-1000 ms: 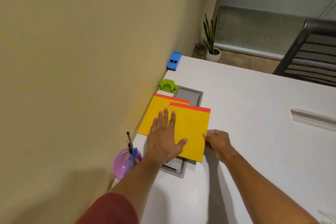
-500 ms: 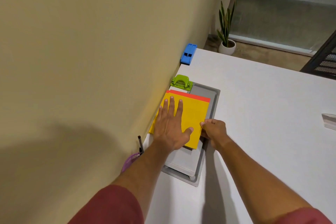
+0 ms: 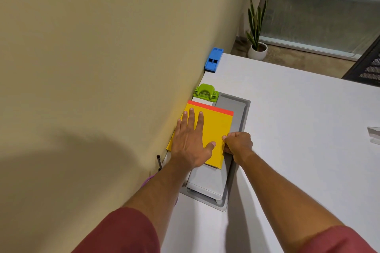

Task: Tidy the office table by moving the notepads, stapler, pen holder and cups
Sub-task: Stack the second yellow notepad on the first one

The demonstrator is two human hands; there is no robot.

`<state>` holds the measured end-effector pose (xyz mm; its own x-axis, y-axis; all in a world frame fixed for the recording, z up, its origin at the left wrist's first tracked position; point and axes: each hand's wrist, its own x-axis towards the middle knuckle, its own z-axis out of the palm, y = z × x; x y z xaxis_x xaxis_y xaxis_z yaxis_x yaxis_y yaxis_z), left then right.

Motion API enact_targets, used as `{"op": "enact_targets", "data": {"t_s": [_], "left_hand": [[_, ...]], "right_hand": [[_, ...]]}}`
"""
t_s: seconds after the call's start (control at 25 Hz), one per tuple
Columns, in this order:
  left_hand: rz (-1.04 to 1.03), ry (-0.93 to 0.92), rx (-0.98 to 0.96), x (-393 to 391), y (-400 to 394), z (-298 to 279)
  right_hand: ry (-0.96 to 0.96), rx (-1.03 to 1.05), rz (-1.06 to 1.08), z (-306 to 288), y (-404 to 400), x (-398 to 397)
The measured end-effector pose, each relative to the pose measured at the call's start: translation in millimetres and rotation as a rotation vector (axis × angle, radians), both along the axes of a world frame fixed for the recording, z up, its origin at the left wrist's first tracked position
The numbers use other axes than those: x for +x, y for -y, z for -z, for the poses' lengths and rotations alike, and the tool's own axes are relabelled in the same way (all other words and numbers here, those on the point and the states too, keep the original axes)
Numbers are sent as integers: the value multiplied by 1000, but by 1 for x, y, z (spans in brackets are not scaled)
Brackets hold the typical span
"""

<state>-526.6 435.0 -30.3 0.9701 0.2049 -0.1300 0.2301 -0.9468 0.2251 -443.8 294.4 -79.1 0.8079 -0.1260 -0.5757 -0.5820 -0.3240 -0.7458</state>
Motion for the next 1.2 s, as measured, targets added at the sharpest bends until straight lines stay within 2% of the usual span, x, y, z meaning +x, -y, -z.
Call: {"op": "enact_targets", "data": {"t_s": [0.16, 0.36, 0.52, 0.76, 0.92, 1.08, 1.2], "left_hand": [[7, -3, 17, -2, 0, -1], [17, -17, 34, -7, 1, -6], [28, -20, 50, -15, 5, -13], [59, -3, 69, -30, 11, -31], [80, 34, 53, -46, 19, -44], [104, 57, 47, -65, 30, -58], [135, 76, 51, -80, 40, -70]], "right_hand": [[41, -85, -71, -5, -1, -3], [57, -85, -92, -12, 0, -10], [195, -165, -182, -25, 5, -23], [494, -370, -489, -50, 20, -54], [540, -608, -625, -64, 35, -75], [657, -747, -686, -82, 52, -98], [673, -838, -720, -95, 67, -115]]}}
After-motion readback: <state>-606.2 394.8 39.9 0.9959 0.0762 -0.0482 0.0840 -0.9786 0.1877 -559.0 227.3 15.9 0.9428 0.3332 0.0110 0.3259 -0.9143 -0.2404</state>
